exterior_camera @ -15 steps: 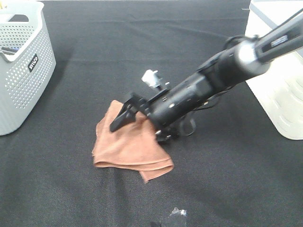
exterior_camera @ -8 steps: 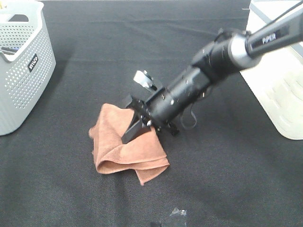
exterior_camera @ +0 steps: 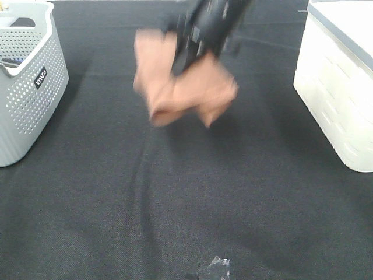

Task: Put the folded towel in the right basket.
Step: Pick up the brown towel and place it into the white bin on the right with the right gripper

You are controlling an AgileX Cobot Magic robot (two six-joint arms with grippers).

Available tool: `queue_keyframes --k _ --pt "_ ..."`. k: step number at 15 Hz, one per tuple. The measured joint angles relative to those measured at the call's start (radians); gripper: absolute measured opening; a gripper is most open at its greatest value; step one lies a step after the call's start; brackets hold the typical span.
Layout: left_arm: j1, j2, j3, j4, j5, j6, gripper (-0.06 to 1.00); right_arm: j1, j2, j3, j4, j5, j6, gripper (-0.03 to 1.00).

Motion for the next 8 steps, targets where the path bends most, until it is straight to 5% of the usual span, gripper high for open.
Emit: queue_keyframes --k 2,8 --pt "0.0 0.0 0.0 0.0 0.0 0.0 0.99 -0.014 -0.087 -0.1 -0.101 0.006 0.034 0.15" --pt "0.0 0.0 0.0 0.0 0.0 0.0 0.99 -0.349 -0.295 -0.166 -0.14 0.017 0.076 0.15"
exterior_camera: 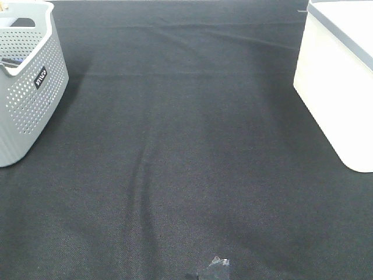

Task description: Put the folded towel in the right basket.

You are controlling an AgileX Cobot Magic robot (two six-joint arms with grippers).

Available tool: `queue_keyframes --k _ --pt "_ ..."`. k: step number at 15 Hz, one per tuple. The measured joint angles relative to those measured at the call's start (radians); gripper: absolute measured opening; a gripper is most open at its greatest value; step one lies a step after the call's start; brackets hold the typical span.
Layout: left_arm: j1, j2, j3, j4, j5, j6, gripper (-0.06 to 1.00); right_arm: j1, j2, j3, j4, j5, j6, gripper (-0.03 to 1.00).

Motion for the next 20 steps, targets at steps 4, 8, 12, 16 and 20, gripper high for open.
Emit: queue_keyframes --k 4,8,12,16,20 --pt "0.0 0.0 0.0 0.0 0.0 0.0 0.99 -0.274 0.009 0.017 -0.154 0.003 0.0 0.15" --pt "0.0 0.0 0.0 0.0 0.0 0.0 0.99 -0.36 0.133 0.058 -0.164 0.003 0.099 0.19" --pt "0.0 0.0 0.0 0.0 0.0 0.0 0.99 -0.36 0.204 0.061 -0.153 0.002 0.104 0.91" --pt "0.0 0.0 0.0 0.0 0.0 0.0 0.99 -0.36 0.202 0.061 -0.137 0.002 0.097 0.98" --pt "0.0 0.0 0.0 0.0 0.0 0.0 0.99 -0.335 0.156 0.061 -0.089 0.002 0.044 0.98"
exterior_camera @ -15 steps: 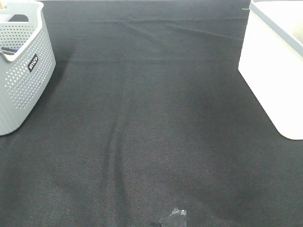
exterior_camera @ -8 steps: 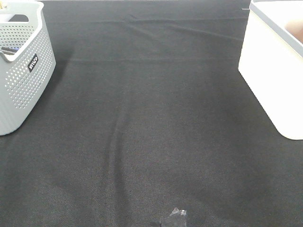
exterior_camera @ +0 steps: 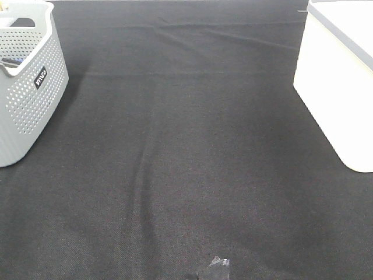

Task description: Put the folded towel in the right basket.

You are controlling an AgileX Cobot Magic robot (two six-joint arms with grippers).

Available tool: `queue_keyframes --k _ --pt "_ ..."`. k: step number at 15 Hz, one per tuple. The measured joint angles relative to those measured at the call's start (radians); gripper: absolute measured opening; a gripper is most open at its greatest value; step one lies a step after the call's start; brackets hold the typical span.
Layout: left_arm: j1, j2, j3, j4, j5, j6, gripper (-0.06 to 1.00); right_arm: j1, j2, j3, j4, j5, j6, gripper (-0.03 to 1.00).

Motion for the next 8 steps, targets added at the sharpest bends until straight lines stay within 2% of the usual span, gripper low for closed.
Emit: queue_keyframes --k 3,4,7,8 --pt "0.0 0.0 0.0 0.0 0.0 0.0 0.99 0.129 -0.089 0.049 -0.072 -0.002 0.021 0.98" --pt "0.0 0.0 0.0 0.0 0.0 0.0 0.99 0.129 -0.089 0.049 -0.072 -0.002 0.021 0.98" --pt "0.0 0.0 0.0 0.0 0.0 0.0 0.99 0.231 -0.208 0.201 -0.114 -0.002 0.066 0.98" --pt "0.0 0.0 0.0 0.0 0.0 0.0 0.99 0.233 -0.27 0.283 -0.149 -0.003 0.091 0.98"
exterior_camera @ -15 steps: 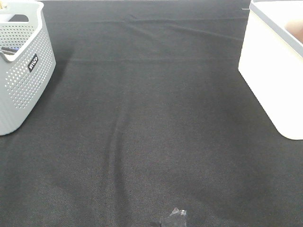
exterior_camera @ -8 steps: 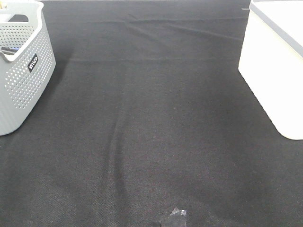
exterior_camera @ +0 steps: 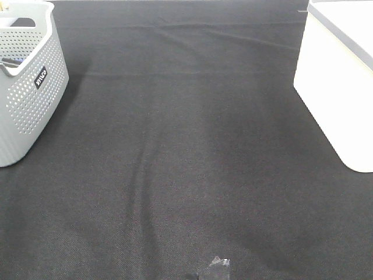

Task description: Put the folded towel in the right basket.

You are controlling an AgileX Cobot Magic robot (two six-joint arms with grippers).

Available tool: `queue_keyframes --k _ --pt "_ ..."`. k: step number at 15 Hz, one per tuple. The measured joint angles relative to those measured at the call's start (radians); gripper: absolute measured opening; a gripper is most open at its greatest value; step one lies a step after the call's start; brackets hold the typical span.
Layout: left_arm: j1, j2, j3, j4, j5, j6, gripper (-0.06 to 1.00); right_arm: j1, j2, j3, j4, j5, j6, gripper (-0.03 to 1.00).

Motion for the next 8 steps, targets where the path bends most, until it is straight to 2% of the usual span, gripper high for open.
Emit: queue_keyframes --k 1,2,5,8 --pt "0.0 0.0 0.0 0.0 0.0 0.0 0.99 -0.001 -0.069 0.089 -0.038 -0.001 0.018 0.98" --pt "0.0 0.0 0.0 0.0 0.0 0.0 0.99 -0.001 -0.213 0.258 -0.072 -0.02 0.036 0.98" --pt "0.0 0.0 0.0 0.0 0.0 0.0 0.99 -0.001 -0.599 0.648 -0.079 -0.163 0.057 0.98" --pt "0.0 0.0 0.0 0.0 0.0 0.0 0.99 -0.001 -0.979 0.958 -0.065 -0.223 0.068 0.98"
